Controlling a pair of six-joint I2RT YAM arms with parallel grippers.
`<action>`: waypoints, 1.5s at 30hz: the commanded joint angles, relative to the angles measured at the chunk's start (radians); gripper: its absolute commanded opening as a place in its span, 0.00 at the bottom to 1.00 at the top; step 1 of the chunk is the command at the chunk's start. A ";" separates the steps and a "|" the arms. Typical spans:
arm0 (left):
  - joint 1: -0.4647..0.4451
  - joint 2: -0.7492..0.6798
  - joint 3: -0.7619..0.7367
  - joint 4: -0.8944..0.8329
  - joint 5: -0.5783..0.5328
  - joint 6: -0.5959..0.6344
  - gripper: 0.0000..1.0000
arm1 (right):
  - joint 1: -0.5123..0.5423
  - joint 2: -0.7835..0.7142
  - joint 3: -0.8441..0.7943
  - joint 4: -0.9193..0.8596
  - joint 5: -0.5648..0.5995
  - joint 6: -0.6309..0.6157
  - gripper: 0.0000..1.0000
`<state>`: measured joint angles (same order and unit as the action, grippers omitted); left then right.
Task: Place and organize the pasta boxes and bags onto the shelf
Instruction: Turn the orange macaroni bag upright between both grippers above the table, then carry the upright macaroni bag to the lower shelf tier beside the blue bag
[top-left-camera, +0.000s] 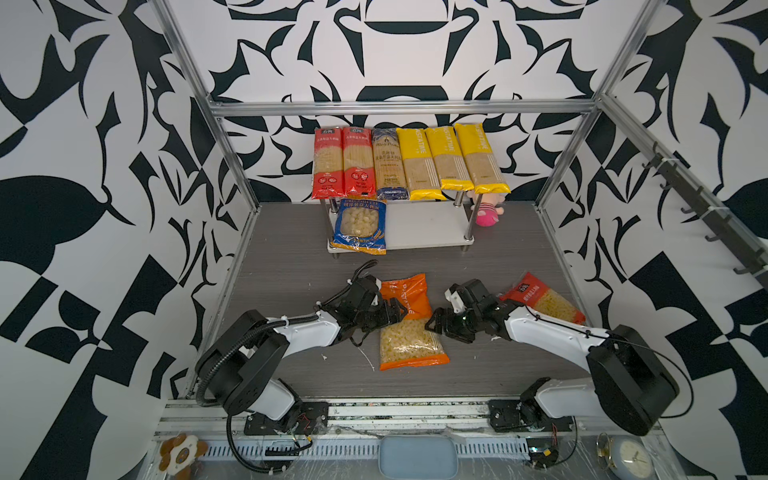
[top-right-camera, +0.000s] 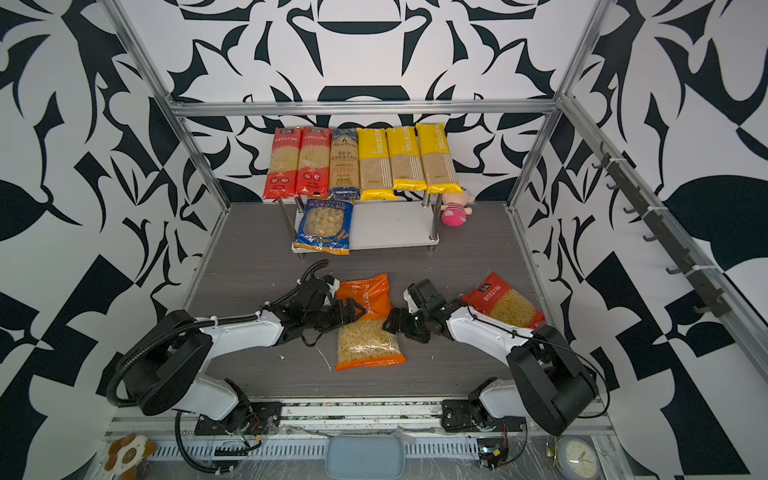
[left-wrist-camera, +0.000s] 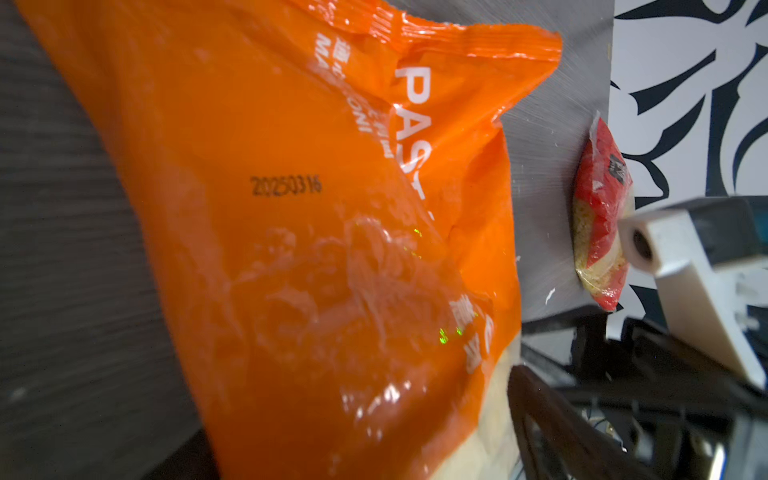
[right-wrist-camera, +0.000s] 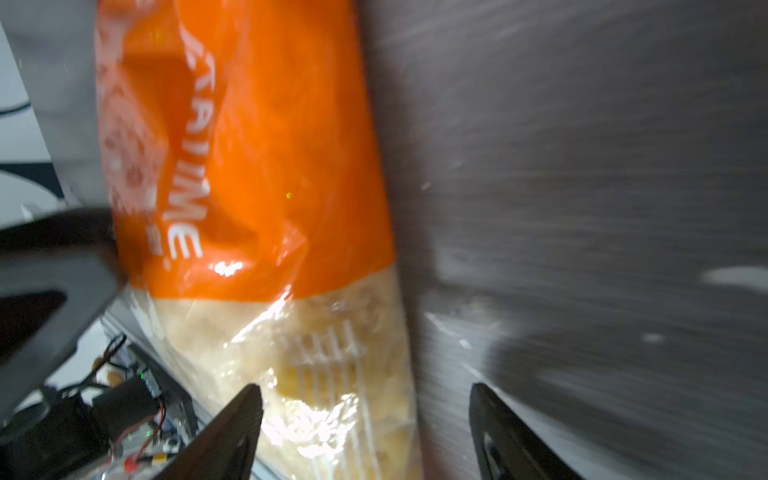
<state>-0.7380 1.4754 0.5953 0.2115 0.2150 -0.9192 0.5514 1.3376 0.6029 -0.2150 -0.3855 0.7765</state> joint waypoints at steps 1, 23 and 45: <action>0.000 -0.048 -0.037 -0.054 0.024 0.024 0.89 | -0.005 0.002 0.021 0.012 0.056 0.008 0.82; -0.043 -0.038 0.033 -0.101 0.028 0.123 0.30 | 0.050 0.081 0.056 0.303 -0.019 -0.042 0.31; -0.005 -0.012 0.465 -0.329 -0.125 0.499 0.08 | -0.180 -0.067 0.153 0.454 -0.045 -0.063 0.02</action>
<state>-0.7654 1.4433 0.9821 -0.1284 0.1379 -0.5266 0.3912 1.2552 0.6651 0.0742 -0.4629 0.7433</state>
